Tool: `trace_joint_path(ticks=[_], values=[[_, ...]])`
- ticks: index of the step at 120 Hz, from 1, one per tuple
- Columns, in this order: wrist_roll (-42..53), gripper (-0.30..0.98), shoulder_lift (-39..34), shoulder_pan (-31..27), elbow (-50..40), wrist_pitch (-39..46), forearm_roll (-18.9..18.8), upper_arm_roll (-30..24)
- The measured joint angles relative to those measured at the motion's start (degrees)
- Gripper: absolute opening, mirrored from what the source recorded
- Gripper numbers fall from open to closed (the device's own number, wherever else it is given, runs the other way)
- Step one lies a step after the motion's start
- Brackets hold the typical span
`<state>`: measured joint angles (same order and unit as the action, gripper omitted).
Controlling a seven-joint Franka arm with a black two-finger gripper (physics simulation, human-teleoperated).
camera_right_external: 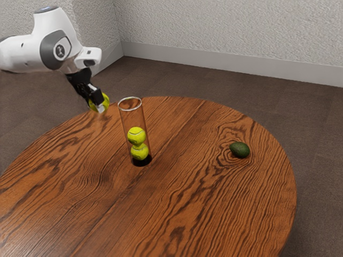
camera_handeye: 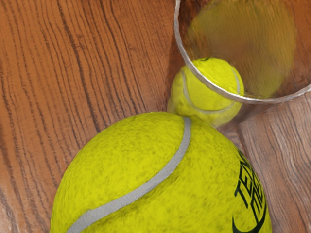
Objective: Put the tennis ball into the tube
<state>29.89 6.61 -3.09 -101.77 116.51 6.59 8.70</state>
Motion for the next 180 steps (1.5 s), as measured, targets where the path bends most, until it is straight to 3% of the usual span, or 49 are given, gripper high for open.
trace_joint_path(ticks=[30,112,131,154,180], values=[[0.5,0.34,-0.4,4.9,3.7,-1.2,1.1,-0.3],[1.1,0.34,9.2,5.6,12.8,-0.7,2.2,-0.9],[1.3,0.52,9.2,5.6,12.7,-0.8,2.5,-0.9],[1.3,0.62,7.2,5.6,11.4,-1.6,2.4,-0.9],[-3.4,0.66,-1.7,5.6,10.6,-13.9,-2.3,-0.9]])
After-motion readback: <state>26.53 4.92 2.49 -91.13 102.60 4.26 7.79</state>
